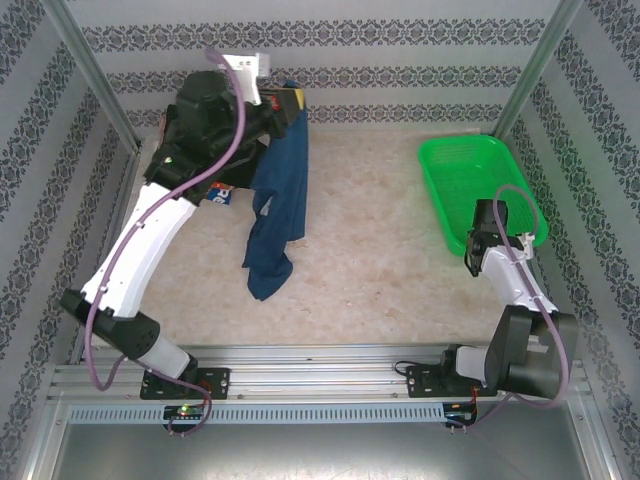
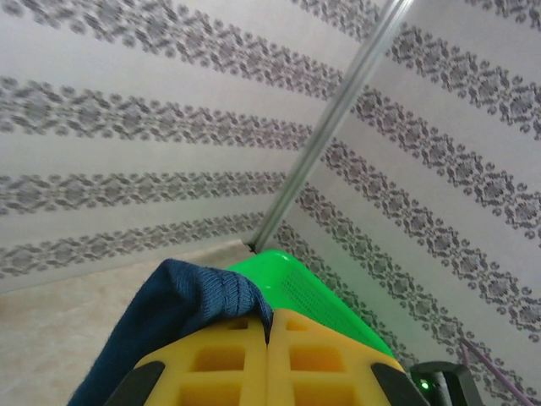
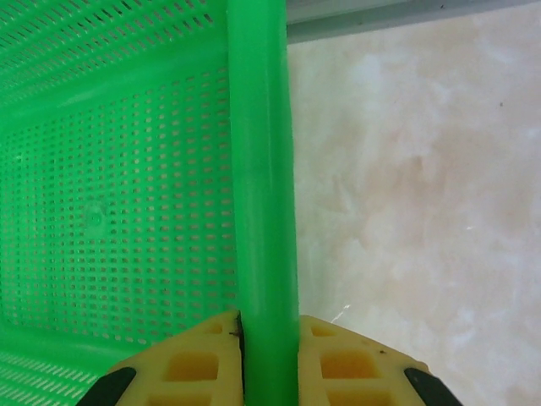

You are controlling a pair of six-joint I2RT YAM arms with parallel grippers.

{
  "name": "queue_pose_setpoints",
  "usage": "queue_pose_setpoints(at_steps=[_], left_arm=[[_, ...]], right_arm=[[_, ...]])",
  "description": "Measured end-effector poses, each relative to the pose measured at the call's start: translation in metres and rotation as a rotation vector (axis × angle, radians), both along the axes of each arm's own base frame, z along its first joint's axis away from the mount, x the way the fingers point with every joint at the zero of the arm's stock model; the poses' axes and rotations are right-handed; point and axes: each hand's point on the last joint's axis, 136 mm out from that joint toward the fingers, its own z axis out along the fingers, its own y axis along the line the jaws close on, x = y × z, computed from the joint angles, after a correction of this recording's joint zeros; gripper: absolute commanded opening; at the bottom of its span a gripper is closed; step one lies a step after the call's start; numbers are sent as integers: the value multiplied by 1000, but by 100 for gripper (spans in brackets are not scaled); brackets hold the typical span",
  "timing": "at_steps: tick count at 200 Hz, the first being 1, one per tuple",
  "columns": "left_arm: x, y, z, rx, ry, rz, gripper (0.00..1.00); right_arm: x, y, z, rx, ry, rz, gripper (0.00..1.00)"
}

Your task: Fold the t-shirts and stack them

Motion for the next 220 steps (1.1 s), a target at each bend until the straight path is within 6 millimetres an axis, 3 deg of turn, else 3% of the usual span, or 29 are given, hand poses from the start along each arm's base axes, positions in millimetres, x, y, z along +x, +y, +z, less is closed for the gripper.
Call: queue_pose_setpoints(at_steps=[43, 50, 79, 116, 150, 176, 197, 220], left_arm=[[9, -34, -4, 3, 6, -53, 0], [10, -38, -3, 1, 4, -58, 0], [16, -45, 6, -10, -15, -64, 0], [26, -51, 33, -33, -63, -67, 0], [28, -57, 68, -95, -136, -91, 0], [26, -59, 73, -119, -134, -107, 0], [28, -58, 60, -96, -89, -93, 0], [34, -43, 7, -39, 45, -33, 0]], right_arm=[[17, -16, -3, 0, 0, -17, 0], [20, -16, -4, 3, -7, -10, 8], [33, -5, -6, 45, -32, 67, 59], [45, 23, -2, 99, -50, 288, 87], [51, 56, 39, 63, -152, 556, 95], [54, 83, 78, 11, -254, 755, 96], [55, 113, 96, -29, -300, 921, 98], [50, 138, 94, -31, -289, 1043, 98]])
